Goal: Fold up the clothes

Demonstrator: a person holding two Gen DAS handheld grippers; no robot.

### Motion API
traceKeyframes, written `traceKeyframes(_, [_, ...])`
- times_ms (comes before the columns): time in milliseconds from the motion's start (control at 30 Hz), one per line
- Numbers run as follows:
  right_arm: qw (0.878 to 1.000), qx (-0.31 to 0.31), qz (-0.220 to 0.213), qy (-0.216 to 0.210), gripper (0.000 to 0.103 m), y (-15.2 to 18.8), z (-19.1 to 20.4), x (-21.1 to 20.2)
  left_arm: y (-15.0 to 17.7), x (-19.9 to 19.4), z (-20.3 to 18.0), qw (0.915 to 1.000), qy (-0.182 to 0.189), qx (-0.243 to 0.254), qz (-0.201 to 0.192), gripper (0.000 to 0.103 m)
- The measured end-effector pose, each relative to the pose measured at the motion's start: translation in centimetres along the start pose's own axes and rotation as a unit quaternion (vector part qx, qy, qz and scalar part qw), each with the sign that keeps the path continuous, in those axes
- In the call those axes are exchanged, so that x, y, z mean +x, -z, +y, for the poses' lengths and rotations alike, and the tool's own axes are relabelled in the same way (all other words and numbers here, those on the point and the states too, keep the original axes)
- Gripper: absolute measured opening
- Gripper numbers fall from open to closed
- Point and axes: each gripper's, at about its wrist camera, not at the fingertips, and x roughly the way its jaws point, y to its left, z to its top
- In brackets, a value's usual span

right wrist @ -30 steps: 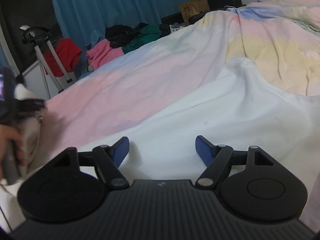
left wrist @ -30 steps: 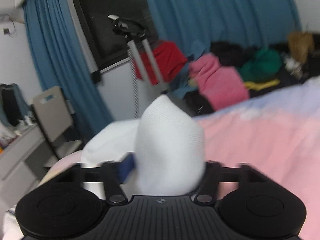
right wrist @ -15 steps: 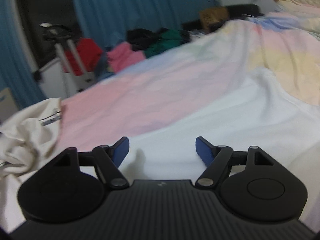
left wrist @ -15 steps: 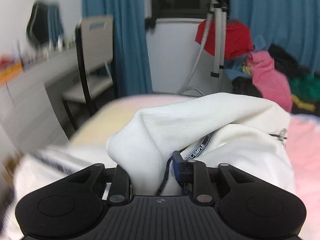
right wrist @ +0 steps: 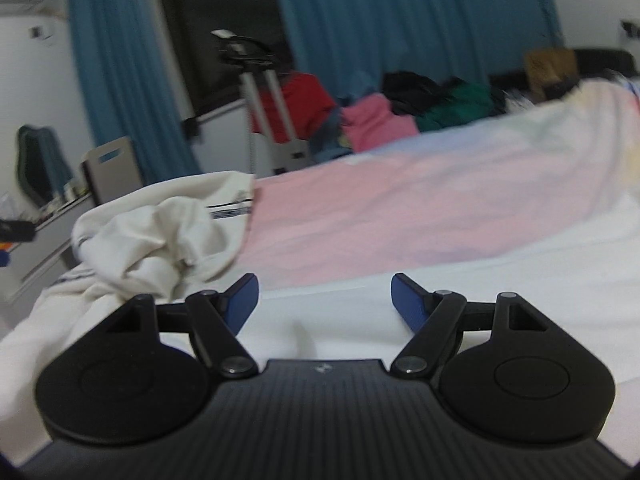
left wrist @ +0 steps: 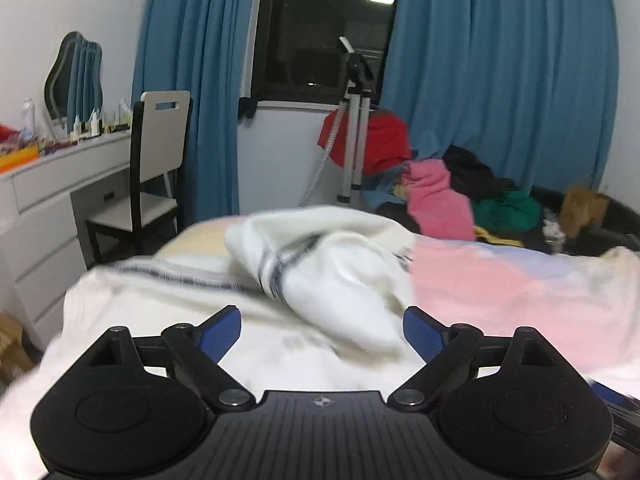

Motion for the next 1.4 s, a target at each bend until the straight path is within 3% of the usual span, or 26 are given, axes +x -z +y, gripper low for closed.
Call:
traceKeyframes(200, [0.998, -0.063, 0.013, -0.016, 0.075, 1.3, 2.5, -1.1, 3.7, -5.4, -1.8, 0.9992, 0.039, -0.007, -0.007, 0.09])
traceKeyframes(333, [0.994, -0.104, 0.035, -0.015, 0.075, 1.9, 4.3, -1.0, 4.7, -6.4, -1.3, 0.9986, 0.046, -0.023, -0.015, 0.091])
traceKeyframes(467, [0.986, -0.156, 0.053, -0.017, 0.075, 1.9, 6.7, 1.1, 5.0, -5.4, 1.6, 0.9961, 0.048, -0.069, -0.026, 0.092])
traceKeyframes(700, [0.978, -0.199, 0.063, -0.009, 0.074, -0.6, 12.0, 11.2, 6.3, -1.8, 7.4, 0.9857, 0.029, -0.166, 0.004, 0.092])
traceKeyframes(867, [0.97, -0.227, 0.09, 0.008, 0.07, -1.6, 15.6, 19.5, 6.9, 1.6, 9.6, 0.98, 0.02, -0.197, 0.021, 0.092])
traceKeyframes(933, [0.963, -0.255, 0.092, 0.009, 0.062, -1.6, 17.0, 21.8, 7.3, 3.0, 9.8, 0.9782, 0.021, -0.205, 0.03, 0.092])
traceKeyframes(1000, [0.959, -0.269, 0.093, -0.001, 0.028, -1.7, 18.0, 22.9, 7.7, 4.1, 10.1, 0.9762, 0.024, -0.211, 0.045, 0.092])
traceKeyframes(1100, [0.934, -0.348, 0.074, 0.023, 0.013, -1.7, 19.0, 22.7, 8.1, 4.9, 10.2, 0.9744, 0.026, -0.216, 0.058, 0.092])
traceKeyframes(1200, [0.904, -0.421, 0.051, 0.057, 0.011, -2.6, 17.5, 21.3, 8.0, 4.4, 10.0, 0.9753, 0.025, -0.214, 0.051, 0.092])
traceKeyframes(1300, [0.875, -0.468, 0.033, 0.116, 0.01, -4.7, 13.7, 19.6, 7.8, 4.0, 9.3, 0.977, 0.023, -0.207, 0.046, 0.092])
traceKeyframes(1400, [0.83, -0.526, 0.018, 0.187, 0.01, -6.6, 8.9, 17.7, 7.8, 3.6, 8.4, 0.9794, 0.022, -0.196, 0.044, 0.092])
